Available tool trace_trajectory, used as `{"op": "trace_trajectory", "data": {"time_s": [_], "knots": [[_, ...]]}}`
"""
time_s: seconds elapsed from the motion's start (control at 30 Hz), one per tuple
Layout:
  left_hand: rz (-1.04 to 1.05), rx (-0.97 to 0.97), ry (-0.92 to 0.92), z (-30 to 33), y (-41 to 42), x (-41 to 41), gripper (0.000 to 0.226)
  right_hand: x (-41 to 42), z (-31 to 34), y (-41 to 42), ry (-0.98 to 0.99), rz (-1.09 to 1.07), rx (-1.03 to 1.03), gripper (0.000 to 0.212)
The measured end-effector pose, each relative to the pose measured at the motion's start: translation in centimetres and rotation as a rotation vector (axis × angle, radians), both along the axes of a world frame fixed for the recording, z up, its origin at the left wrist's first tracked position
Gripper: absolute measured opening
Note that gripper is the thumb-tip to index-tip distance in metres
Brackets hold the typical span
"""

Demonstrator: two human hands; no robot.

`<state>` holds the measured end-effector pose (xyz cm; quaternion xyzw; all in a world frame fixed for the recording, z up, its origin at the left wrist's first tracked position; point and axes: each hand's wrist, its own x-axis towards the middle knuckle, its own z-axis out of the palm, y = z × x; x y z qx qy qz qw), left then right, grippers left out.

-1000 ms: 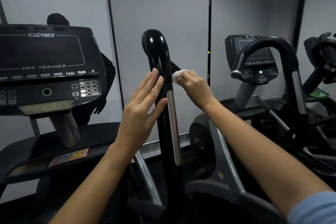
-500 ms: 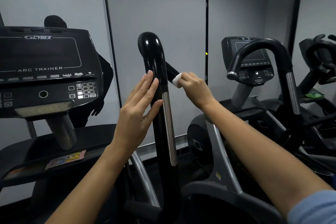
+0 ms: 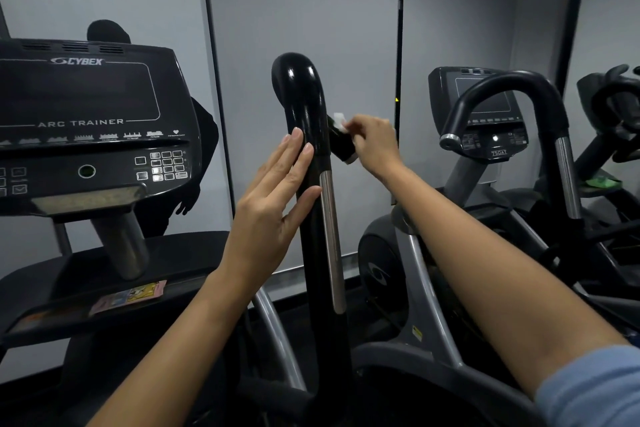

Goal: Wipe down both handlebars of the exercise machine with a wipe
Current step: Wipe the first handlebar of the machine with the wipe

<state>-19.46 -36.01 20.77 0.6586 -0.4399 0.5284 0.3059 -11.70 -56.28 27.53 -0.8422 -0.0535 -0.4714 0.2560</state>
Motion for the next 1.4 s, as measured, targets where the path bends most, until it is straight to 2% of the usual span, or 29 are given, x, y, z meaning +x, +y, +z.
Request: {"op": "trace_trajectory", "data": {"time_s": [0.1,0.23,0.43,0.67,0.87,0.97,1.1,1.2,1.3,1.4], "knots": [[-0.005,-0.012,0.007,-0.1,-0.1,0.0,0.047,0.5,-0.1,-1.3,0.086,-0.024,0.118,0.026],[-0.01,-0.016,0.014,-0.2,-0.2,0.1,0.047,1.7,2.5,0.9,0.076,0.038,0.168,0.024],[0.001,0.001,-0.013,0.0,0.0,0.2,0.048,1.8,5.6,4.0,0.005,0.159,0.083,0.017],[-0.008,-0.002,-0.002,-0.1,-0.1,0.3,0.047,1.7,3.0,-0.1,0.185,0.073,0.072,0.022],[-0.005,-0.003,-0.003,0.0,-0.1,0.2,0.046,1.3,6.2,4.0,0.032,0.125,0.124,0.022],[0.006,0.011,-0.013,0.1,0.1,0.3,0.046,0.9,6.9,5.1,-0.002,0.145,0.045,0.044],[0.006,0.009,-0.005,0.1,0.1,0.1,0.047,0.8,4.5,2.7,0.068,0.031,-0.093,0.024],[0.011,0.009,0.001,0.0,0.1,0.0,0.047,0.5,3.6,0.8,0.174,-0.048,-0.112,0.029],[0.001,0.006,0.007,0.1,0.0,0.1,0.047,0.0,5.4,2.0,0.024,0.029,0.031,0.024],[0.015,0.018,-0.009,0.2,0.1,0.0,0.047,-1.1,7.8,5.3,-0.148,0.254,0.112,0.017]]}}
